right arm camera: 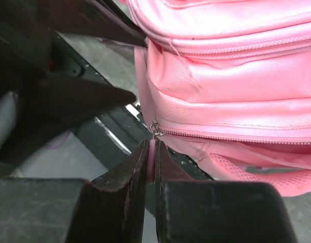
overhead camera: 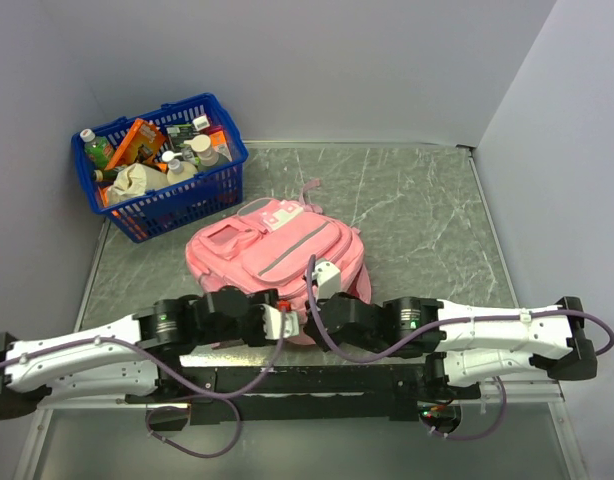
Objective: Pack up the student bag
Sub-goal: Zip the student bag at the center of the board.
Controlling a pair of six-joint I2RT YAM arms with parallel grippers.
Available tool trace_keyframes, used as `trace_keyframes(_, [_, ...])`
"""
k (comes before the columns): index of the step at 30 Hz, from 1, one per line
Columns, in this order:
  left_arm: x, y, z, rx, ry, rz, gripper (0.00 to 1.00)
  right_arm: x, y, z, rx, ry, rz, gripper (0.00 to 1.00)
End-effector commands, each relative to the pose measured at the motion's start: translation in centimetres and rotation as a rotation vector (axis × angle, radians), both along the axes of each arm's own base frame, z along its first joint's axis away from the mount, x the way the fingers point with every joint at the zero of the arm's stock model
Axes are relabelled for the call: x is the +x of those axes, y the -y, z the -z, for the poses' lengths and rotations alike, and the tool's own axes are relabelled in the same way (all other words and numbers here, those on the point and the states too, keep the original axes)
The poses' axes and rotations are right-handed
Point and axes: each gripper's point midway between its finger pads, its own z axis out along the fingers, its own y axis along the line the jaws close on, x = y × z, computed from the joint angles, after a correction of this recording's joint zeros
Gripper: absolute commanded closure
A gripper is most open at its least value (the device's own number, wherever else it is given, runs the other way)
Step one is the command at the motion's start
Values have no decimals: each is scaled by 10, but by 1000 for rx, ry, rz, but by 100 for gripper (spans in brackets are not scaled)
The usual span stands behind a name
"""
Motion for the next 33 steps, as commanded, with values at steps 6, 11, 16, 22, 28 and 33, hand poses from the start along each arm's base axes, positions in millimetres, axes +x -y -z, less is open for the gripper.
trace_keyframes(6, [21,-20,-64,-214,103,-120,42,-32,-26,-47,236,-108,-137,100])
trace_keyframes(11, [21,-9,-68,-275,188,-56,1,-30,-25,-46,240,-110,-127,100])
trace_keyframes(16, [17,2,-56,-229,181,7,3,-28,-24,-47,259,-113,-124,100])
trace_keyframes(22, [24,22,-49,-218,241,49,5,-32,-28,-51,270,-123,-143,100])
trace_keyframes(28, [35,32,-39,-196,339,54,99,-33,-29,-47,284,-137,-136,100])
trace_keyframes(33, [31,25,-51,-204,295,33,91,-31,-21,-40,275,-138,-118,100])
